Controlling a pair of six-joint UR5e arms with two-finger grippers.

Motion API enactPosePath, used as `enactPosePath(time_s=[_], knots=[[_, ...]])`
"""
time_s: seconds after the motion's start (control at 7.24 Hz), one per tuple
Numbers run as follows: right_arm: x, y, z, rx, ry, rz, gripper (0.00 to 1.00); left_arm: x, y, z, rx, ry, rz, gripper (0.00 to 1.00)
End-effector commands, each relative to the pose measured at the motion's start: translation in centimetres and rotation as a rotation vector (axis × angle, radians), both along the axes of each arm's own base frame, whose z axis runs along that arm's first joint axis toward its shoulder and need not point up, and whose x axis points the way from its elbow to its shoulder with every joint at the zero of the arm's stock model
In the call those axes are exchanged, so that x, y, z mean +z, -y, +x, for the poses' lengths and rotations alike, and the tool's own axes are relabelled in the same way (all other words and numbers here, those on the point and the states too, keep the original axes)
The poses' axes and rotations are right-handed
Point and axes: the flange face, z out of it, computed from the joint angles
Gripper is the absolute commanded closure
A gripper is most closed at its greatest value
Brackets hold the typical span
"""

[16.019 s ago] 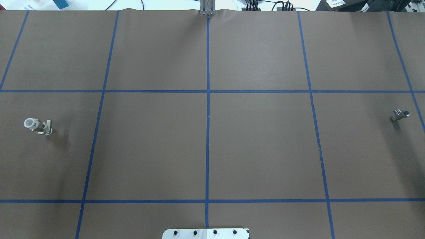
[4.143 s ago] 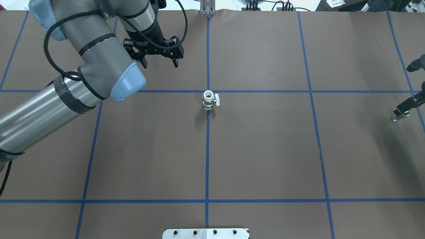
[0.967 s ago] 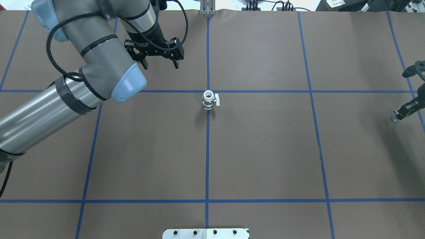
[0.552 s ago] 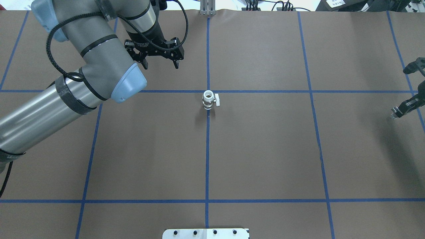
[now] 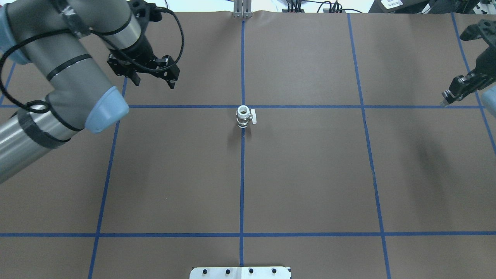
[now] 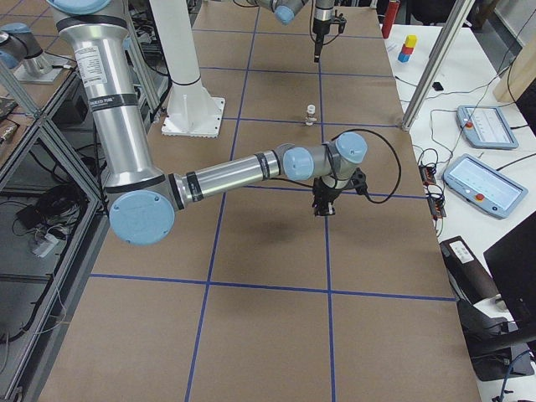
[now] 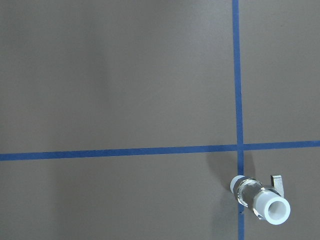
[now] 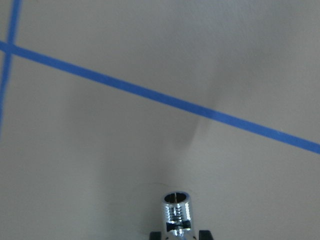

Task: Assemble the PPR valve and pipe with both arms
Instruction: 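Carry the pipe over the valve with the right gripper while the left arm withdraws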

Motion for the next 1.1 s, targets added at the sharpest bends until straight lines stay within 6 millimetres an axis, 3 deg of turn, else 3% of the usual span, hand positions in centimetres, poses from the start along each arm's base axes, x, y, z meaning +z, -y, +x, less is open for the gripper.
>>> enactPosePath(time_s=[0.0, 0.14, 0.28, 0.55, 0.69, 0.97], knots=[[-12.9, 1.8, -5.2, 0.164, 0.059, -0.098, 1.00, 6.9, -1.4, -8.4, 0.024, 0.040, 0.078, 0.00], [-17.9, 1.9, -10.1, 0.225, 0.065, -0.180, 1.00, 9.3, -1.4, -10.8, 0.000, 0.060, 0.054, 0.00], [-21.2, 1.1, -15.0, 0.259, 0.049, -0.230, 1.00, 11.3, -2.0, -11.4, -0.004, 0.075, 0.035, 0.00], [-24.5, 0.5, -21.7, 0.268, 0.011, -0.246, 1.00, 13.7, -2.2, -12.4, 0.036, 0.101, 0.058, 0.00], [-25.5, 0.7, -23.7, 0.255, 0.003, -0.249, 1.00, 15.0, -2.2, -13.5, 0.024, 0.112, 0.038, 0.00], [-30.6, 2.4, -30.2, 0.263, -0.021, -0.314, 1.00, 18.2, -3.2, -14.5, 0.020, 0.112, 0.040, 0.00]])
